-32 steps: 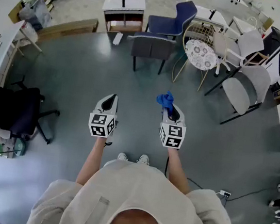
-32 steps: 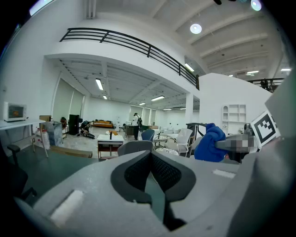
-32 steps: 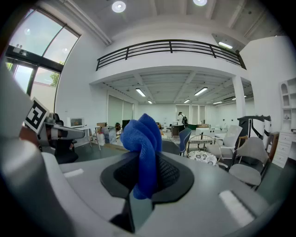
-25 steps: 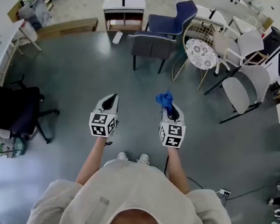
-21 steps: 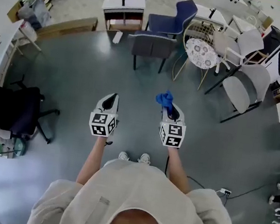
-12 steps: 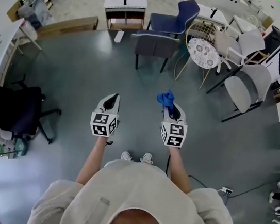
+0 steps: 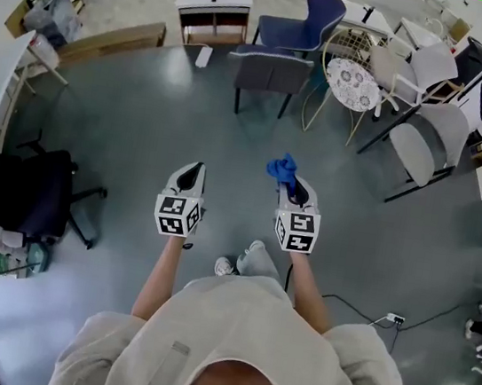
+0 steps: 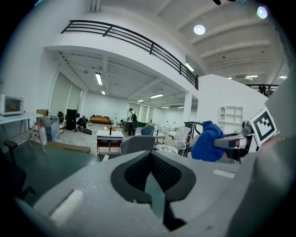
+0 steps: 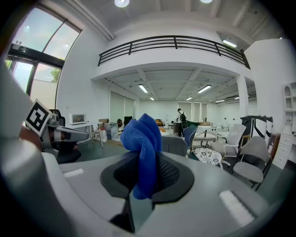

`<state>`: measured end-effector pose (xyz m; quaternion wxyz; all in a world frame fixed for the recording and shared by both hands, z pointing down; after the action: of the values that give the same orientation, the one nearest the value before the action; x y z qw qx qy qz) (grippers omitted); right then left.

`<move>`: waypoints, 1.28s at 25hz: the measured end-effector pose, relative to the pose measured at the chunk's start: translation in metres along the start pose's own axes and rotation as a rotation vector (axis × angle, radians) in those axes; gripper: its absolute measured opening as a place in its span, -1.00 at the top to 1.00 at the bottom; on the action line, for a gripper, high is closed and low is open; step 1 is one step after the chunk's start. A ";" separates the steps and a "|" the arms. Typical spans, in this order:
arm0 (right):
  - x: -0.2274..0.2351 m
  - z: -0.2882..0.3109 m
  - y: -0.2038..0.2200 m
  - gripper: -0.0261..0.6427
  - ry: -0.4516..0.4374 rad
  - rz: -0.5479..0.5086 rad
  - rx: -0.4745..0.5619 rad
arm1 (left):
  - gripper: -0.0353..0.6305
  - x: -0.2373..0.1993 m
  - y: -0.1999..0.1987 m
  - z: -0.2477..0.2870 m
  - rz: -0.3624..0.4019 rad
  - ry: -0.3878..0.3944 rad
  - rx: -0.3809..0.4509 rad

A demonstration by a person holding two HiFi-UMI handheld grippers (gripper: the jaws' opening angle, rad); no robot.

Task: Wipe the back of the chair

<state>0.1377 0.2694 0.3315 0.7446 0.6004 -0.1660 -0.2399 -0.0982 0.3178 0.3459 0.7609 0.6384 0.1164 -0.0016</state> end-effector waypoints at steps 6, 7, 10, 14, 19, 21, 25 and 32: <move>0.004 0.019 0.009 0.72 0.005 0.003 -0.018 | 0.89 -0.016 0.007 0.017 -0.010 -0.010 -0.014; 0.005 0.024 0.010 0.72 0.004 0.006 -0.016 | 0.89 -0.020 0.008 0.020 -0.012 -0.014 -0.017; 0.015 0.043 0.012 0.72 0.006 0.020 -0.014 | 0.89 -0.025 0.010 0.038 -0.012 -0.017 -0.024; 0.026 0.078 0.012 0.72 0.003 0.037 -0.016 | 0.89 -0.039 0.005 0.071 -0.003 -0.017 -0.032; 0.048 0.133 -0.003 0.72 -0.017 0.048 -0.005 | 0.89 -0.056 -0.016 0.122 0.013 -0.031 -0.030; 0.057 0.156 -0.013 0.72 -0.029 0.048 0.003 | 0.89 -0.063 -0.027 0.143 0.018 -0.038 -0.026; 0.077 0.206 -0.030 0.72 -0.053 0.049 0.021 | 0.89 -0.076 -0.044 0.188 0.032 -0.053 -0.024; 0.107 0.280 -0.044 0.72 -0.095 0.051 0.028 | 0.89 -0.095 -0.063 0.258 0.041 -0.083 -0.015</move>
<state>0.0695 -0.0257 0.3467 0.7333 0.5943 -0.2196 -0.2468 -0.1550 0.0419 0.3420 0.7696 0.6344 0.0717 -0.0114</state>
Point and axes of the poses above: the fingertips, and each gripper's own axes: z forward along the fingers, x to its right, y out of its underside, the point moved 2 cm from there along -z, backward along the fingers, and after that the axes turned 6 degrees about x, right-handed, at the moved point
